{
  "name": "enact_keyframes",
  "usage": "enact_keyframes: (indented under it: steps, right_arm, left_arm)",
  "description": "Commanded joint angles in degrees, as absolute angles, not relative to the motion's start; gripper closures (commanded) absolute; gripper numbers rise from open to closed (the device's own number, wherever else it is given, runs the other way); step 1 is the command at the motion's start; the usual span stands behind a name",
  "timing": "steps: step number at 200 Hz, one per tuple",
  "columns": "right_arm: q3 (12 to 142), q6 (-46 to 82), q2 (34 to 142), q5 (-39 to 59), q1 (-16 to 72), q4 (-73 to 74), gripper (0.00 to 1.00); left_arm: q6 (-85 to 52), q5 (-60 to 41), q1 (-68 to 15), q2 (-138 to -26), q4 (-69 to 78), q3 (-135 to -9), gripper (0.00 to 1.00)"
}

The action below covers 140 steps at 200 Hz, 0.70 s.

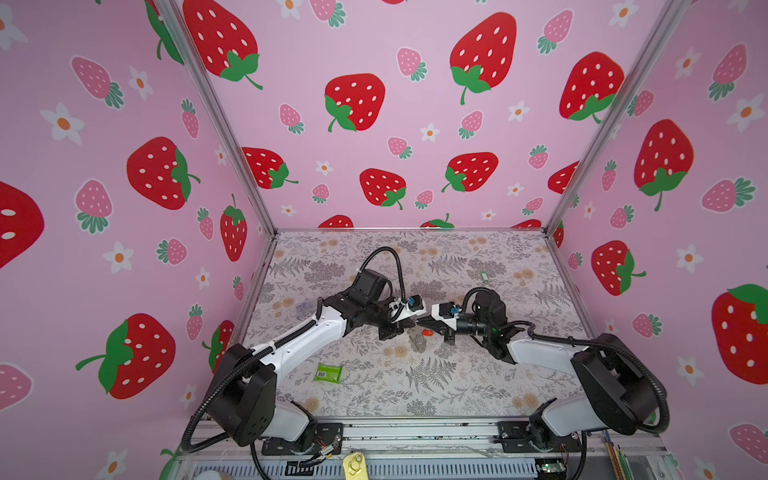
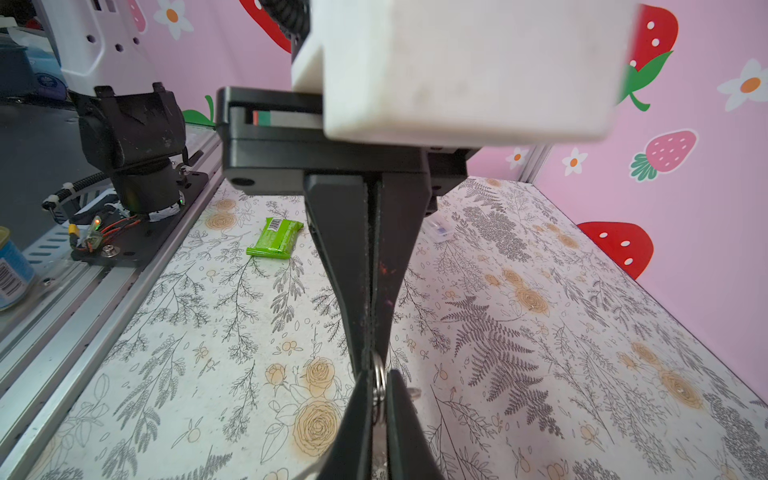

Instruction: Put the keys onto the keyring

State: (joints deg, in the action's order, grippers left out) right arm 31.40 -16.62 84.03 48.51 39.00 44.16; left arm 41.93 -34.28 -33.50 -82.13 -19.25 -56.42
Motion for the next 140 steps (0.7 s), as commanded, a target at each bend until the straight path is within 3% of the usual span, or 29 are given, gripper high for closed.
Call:
enact_keyframes:
  steps: [1,20,32,54,140]
  right_arm:
    - [32.7,-18.2,84.1,50.0,39.3,43.1,0.93]
    - [32.2,-18.5,84.2,50.2,39.3,43.1,0.99]
    - [32.0,-18.1,84.2,50.3,39.2,43.7,1.00]
    - [30.7,-16.5,84.6,50.5,39.2,47.0,1.00]
    - [28.7,-11.5,86.6,52.1,39.2,55.8,1.00]
  left_arm:
    - [43.3,-34.1,-33.7,-82.4,-21.2,-58.6,1.00]
    - [42.6,-34.1,-33.8,-82.3,-20.6,-58.5,1.00]
    - [42.1,-34.3,-33.4,-81.8,-19.8,-57.6,0.87]
    - [40.3,-36.3,-32.3,-79.7,-14.8,-53.7,0.83]
    - [31.9,-45.5,-29.0,-76.3,10.9,-39.5,0.77]
